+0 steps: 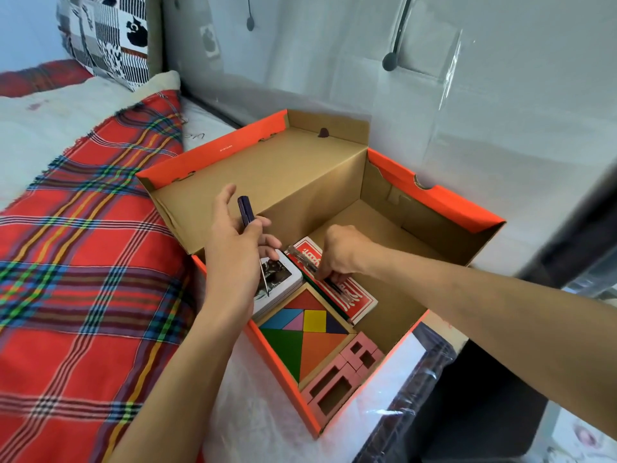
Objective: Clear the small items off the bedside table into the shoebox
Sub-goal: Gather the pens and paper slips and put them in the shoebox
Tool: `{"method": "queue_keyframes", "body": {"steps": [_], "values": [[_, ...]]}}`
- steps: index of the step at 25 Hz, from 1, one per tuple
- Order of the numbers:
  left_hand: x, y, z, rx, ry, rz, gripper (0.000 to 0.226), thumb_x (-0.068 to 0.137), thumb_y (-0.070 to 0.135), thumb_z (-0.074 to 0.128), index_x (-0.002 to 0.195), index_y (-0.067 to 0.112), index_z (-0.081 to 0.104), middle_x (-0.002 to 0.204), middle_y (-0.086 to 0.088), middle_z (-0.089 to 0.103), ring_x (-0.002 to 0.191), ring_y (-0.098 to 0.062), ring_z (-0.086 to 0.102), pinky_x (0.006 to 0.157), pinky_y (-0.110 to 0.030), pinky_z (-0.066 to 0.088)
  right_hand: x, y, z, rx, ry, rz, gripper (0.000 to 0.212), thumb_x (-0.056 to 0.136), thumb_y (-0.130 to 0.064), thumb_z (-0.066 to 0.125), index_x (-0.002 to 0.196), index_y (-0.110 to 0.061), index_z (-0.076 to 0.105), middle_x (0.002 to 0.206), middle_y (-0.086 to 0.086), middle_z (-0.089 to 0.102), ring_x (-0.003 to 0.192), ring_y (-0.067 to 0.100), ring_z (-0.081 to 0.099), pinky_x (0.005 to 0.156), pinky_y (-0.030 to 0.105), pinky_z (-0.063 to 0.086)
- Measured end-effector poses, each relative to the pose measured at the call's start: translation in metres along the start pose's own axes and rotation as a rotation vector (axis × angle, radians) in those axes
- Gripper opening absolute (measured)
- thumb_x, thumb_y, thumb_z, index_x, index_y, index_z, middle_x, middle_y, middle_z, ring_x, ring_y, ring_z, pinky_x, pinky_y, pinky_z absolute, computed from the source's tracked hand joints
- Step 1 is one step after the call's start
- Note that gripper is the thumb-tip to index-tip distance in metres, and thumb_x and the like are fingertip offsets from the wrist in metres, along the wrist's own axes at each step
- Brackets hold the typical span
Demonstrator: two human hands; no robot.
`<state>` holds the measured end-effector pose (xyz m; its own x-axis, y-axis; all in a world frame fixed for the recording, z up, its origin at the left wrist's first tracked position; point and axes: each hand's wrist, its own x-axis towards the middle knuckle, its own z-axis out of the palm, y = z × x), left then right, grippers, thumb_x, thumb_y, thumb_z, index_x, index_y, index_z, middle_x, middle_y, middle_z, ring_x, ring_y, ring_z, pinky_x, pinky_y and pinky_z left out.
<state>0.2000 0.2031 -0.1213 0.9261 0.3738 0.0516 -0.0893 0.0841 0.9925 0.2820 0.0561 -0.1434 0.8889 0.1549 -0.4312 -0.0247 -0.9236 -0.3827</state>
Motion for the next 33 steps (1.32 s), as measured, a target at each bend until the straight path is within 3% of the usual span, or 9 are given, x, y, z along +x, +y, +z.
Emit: {"method": "queue_keyframes", "body": {"steps": [6,10,13,16,18,23,28,31,33], "values": [[-0.001,0.001,0.001,0.016,-0.024,-0.018,0.048,0.097,-0.007,0.045,0.135,0.022,0.046,0.089,-0.014,0.063,0.056,-0.018,0.063,0.052,-0.026,0.053,0.003,-0.009,0.009,-0.16,0.011,-0.034,0.051,0.067,-0.034,0.088,0.105,-0.01,0.064,0.107,0.01,0.067,0.085,0.024,0.062,0.073,0.032,0.054],[-0.002,0.001,0.0,0.029,-0.02,-0.024,0.042,0.097,-0.003,0.049,0.131,0.022,0.049,0.09,-0.012,0.071,0.059,-0.017,0.063,0.057,-0.03,0.054,0.003,-0.007,0.006,-0.152,-0.006,-0.053,0.057,0.068,-0.034,0.087,0.114,-0.008,0.064,0.113,0.01,0.066,0.096,0.025,0.064,0.08,0.033,0.054],[-0.003,-0.001,0.0,0.069,-0.011,-0.001,0.03,0.098,0.008,0.054,0.122,0.026,0.052,0.087,-0.005,0.076,0.063,-0.01,0.058,0.06,-0.028,0.048,-0.006,-0.009,-0.003,-0.132,0.009,-0.074,0.046,0.074,-0.03,0.083,0.111,-0.007,0.067,0.109,0.008,0.067,0.097,0.024,0.066,0.084,0.032,0.055],[-0.003,-0.003,0.0,0.086,-0.015,0.013,0.022,0.1,0.015,0.055,0.119,0.026,0.053,0.084,-0.002,0.076,0.059,-0.001,0.055,0.054,-0.015,0.043,-0.022,-0.009,-0.026,0.325,0.012,-0.222,0.024,0.088,-0.023,0.071,0.1,-0.003,0.071,0.088,0.008,0.073,0.074,0.015,0.066,0.068,0.023,0.055],[-0.004,-0.002,0.0,0.077,-0.003,0.017,0.021,0.098,0.015,0.059,0.116,0.023,0.054,0.08,-0.003,0.074,0.059,-0.008,0.055,0.052,-0.021,0.045,-0.039,-0.011,-0.035,0.613,-0.116,-0.319,0.026,0.09,-0.03,0.068,0.1,-0.006,0.071,0.082,0.004,0.074,0.066,0.009,0.063,0.059,0.018,0.049],[-0.006,-0.001,0.001,0.088,-0.004,0.051,0.014,0.096,0.01,0.061,0.11,0.014,0.058,0.079,-0.009,0.064,0.057,-0.014,0.058,0.054,-0.03,0.05,-0.053,-0.024,-0.02,0.814,-0.179,-0.362,0.013,0.088,-0.018,0.071,0.09,-0.005,0.071,0.076,0.007,0.068,0.055,0.006,0.056,0.052,0.017,0.042],[-0.003,-0.003,0.001,0.137,0.017,0.04,0.008,0.099,0.018,0.056,0.104,0.023,0.061,0.065,0.018,0.064,0.059,-0.013,0.054,0.062,-0.036,0.046,-0.032,-0.004,-0.035,0.479,-0.141,-0.216,0.019,0.087,-0.014,0.071,0.095,0.003,0.071,0.082,0.012,0.072,0.061,0.012,0.06,0.056,0.02,0.05],[-0.001,-0.004,0.002,0.153,0.016,0.024,0.009,0.098,0.015,0.055,0.102,0.021,0.061,0.063,0.021,0.062,0.059,-0.013,0.052,0.061,-0.037,0.044,-0.011,0.003,-0.022,0.12,-0.059,-0.093,0.026,0.085,-0.018,0.073,0.099,0.004,0.071,0.092,0.015,0.074,0.08,0.023,0.072,0.077,0.033,0.06],[0.0,-0.004,0.001,0.163,0.01,0.022,0.011,0.097,0.012,0.056,0.101,0.02,0.062,0.062,0.02,0.061,0.058,-0.013,0.052,0.059,-0.036,0.043,-0.001,-0.002,-0.009,0.05,-0.049,-0.067,0.026,0.084,-0.019,0.074,0.099,0.002,0.071,0.09,0.014,0.075,0.084,0.026,0.073,0.082,0.038,0.059]]}}
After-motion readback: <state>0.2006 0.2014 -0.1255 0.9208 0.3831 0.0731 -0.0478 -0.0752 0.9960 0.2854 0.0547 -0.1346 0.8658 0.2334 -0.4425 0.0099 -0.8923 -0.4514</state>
